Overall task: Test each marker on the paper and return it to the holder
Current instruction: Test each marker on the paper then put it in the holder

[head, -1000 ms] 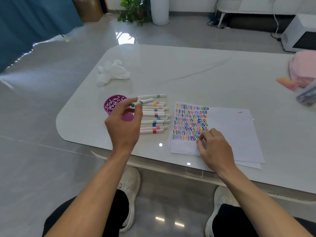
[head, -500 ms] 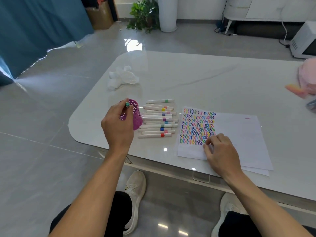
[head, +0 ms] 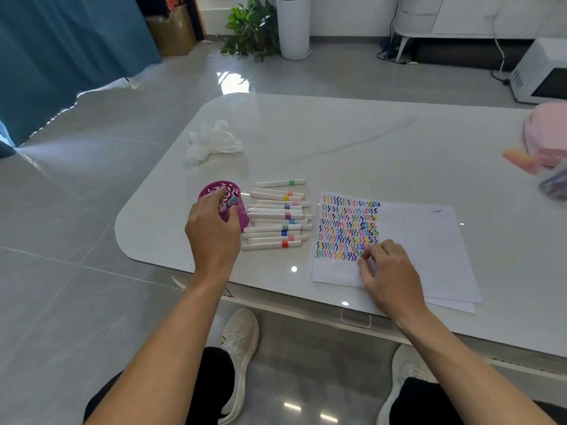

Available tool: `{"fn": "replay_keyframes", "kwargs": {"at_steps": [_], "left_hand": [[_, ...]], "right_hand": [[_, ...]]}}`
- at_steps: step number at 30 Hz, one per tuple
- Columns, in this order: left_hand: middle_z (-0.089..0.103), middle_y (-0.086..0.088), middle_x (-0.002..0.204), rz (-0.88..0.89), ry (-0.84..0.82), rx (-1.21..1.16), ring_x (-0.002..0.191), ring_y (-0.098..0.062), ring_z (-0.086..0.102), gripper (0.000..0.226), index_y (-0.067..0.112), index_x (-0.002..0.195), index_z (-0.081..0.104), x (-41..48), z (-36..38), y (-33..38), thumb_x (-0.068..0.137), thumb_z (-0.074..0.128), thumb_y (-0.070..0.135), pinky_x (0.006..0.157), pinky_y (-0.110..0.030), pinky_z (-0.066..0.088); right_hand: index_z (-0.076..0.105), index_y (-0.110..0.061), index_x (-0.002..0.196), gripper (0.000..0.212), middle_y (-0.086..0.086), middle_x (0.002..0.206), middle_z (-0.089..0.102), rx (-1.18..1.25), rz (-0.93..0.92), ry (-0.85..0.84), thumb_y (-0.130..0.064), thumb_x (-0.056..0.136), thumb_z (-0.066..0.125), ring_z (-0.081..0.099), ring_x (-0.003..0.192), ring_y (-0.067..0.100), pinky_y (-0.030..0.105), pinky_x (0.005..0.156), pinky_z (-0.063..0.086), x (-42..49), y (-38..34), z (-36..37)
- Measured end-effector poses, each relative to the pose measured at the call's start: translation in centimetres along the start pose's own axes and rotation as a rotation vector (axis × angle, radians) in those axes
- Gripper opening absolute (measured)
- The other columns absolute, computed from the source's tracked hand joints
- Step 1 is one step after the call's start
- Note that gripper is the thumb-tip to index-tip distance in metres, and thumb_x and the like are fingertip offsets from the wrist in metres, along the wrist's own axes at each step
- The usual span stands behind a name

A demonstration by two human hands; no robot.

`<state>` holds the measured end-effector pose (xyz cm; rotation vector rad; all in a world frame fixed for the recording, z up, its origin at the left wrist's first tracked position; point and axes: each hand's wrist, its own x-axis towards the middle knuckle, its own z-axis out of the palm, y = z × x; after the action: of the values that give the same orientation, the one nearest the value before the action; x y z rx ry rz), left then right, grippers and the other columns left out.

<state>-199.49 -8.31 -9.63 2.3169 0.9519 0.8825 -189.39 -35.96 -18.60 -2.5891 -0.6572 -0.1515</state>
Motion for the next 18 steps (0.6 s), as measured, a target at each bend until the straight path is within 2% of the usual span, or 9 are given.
{"fn": "replay_keyframes", "kwargs": {"at_steps": [4, 6, 8, 12, 16, 18], "left_hand": [[0.066, -0.008, 0.126, 0.073, 0.009, -0.023, 0.117, -0.026, 0.060, 0.041, 0.012, 0.130, 0.062, -0.6, 0.0, 0.6, 0.090, 0.073, 0.016, 0.103, -0.041, 0.052], [0.068, -0.006, 0.122, 0.128, -0.011, -0.042, 0.114, -0.022, 0.061, 0.037, 0.012, 0.127, 0.065, -1.1, 0.3, 0.8, 0.091, 0.072, 0.016, 0.102, -0.033, 0.049], [0.070, -0.004, 0.115, 0.193, -0.056, -0.054, 0.106, -0.017, 0.062, 0.029, 0.013, 0.122, 0.068, -1.6, 0.8, 1.0, 0.093, 0.069, 0.017, 0.095, -0.024, 0.048], [0.070, 0.001, 0.102, 0.297, -0.226, -0.075, 0.088, -0.007, 0.059, 0.016, 0.014, 0.110, 0.071, -2.7, 2.0, 1.0, 0.094, 0.067, 0.014, 0.081, -0.024, 0.057], [0.071, 0.005, 0.100, 0.274, -0.481, -0.011, 0.084, -0.008, 0.062, 0.016, 0.019, 0.107, 0.073, -4.0, 3.6, 1.1, 0.095, 0.065, 0.015, 0.081, -0.026, 0.056], [0.070, 0.005, 0.102, 0.286, -0.540, 0.033, 0.087, -0.011, 0.061, 0.017, 0.020, 0.109, 0.073, -4.7, 4.3, 1.3, 0.095, 0.063, 0.015, 0.083, -0.029, 0.056]], "right_hand": [[0.068, -0.011, 0.096, 0.009, 0.005, 0.096, 0.060, 0.012, 0.006, -0.009, -0.019, 0.092, 0.071, 0.056, 0.092, 0.024, 0.034, 0.067, 0.051, 0.0, 0.0, 0.0], [0.068, -0.011, 0.096, 0.009, 0.005, 0.096, 0.060, 0.011, 0.005, -0.012, -0.019, 0.092, 0.071, 0.056, 0.092, 0.023, 0.033, 0.067, 0.050, 0.0, 0.0, 0.0], [0.068, -0.011, 0.097, 0.010, 0.005, 0.097, 0.060, 0.008, 0.004, -0.013, -0.020, 0.093, 0.071, 0.056, 0.092, 0.023, 0.030, 0.067, 0.047, 0.0, 0.1, 0.0], [0.068, -0.011, 0.097, 0.010, 0.005, 0.097, 0.061, 0.012, 0.006, -0.012, -0.020, 0.093, 0.071, 0.056, 0.093, 0.023, 0.030, 0.068, 0.045, 0.0, 0.0, 0.0], [0.068, -0.011, 0.105, 0.015, 0.005, 0.100, 0.063, 0.053, 0.006, -0.001, -0.019, 0.093, 0.071, 0.058, 0.093, 0.022, 0.027, 0.070, 0.044, 0.0, -0.1, -0.1], [0.067, -0.011, 0.112, 0.021, 0.003, 0.101, 0.065, 0.100, 0.005, 0.020, -0.019, 0.092, 0.072, 0.060, 0.093, 0.020, 0.027, 0.071, 0.045, -0.2, -0.2, -0.3]]}}
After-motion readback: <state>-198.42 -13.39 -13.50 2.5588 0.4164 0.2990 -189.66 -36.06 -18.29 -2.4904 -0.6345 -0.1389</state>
